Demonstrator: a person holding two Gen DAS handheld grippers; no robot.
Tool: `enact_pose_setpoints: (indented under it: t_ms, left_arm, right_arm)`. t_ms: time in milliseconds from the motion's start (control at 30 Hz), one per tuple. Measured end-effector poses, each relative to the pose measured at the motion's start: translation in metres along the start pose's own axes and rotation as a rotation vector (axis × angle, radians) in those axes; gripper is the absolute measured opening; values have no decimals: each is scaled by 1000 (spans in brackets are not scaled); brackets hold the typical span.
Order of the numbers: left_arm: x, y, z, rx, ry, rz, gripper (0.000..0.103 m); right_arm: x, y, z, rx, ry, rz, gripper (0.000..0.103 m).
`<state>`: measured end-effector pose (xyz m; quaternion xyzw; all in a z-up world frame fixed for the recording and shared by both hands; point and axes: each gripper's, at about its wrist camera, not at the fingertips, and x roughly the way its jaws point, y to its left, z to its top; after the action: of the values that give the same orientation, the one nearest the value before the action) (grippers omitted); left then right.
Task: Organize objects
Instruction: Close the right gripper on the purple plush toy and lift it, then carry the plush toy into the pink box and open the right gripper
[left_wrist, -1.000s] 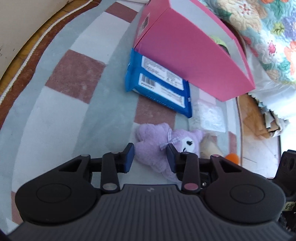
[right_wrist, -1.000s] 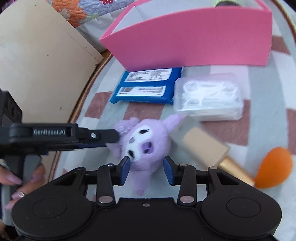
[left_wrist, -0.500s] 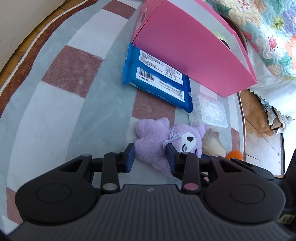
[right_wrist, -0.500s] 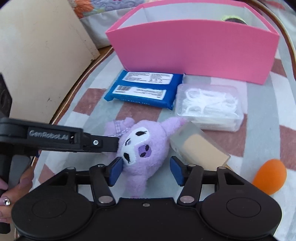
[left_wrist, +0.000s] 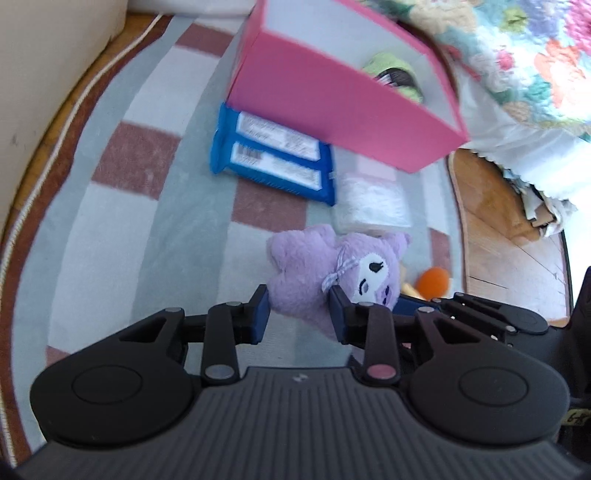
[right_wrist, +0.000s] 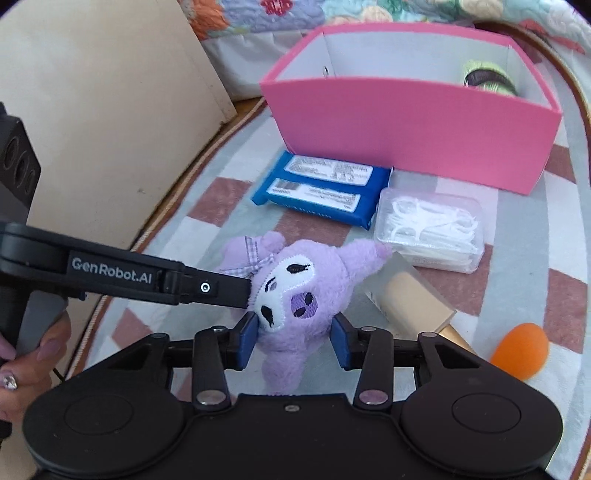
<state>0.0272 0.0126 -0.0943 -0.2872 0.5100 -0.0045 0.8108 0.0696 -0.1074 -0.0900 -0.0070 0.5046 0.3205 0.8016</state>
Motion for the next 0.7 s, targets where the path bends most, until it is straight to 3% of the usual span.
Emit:
enact_pose_setpoints:
  t_ms: [333, 533, 700]
  left_arm:
    - [-60, -61, 30, 138, -26, 23, 32]
    - [-90, -97, 74, 228, -78, 42, 32]
    - [-94, -118, 116, 237, -109, 69, 33]
  right_arm:
    - [-73, 11, 26, -56, -87, 2, 47]
    - [-114, 8, 69, -130, -146, 2, 47]
    - [-130, 3, 111, -177, -180, -12, 47]
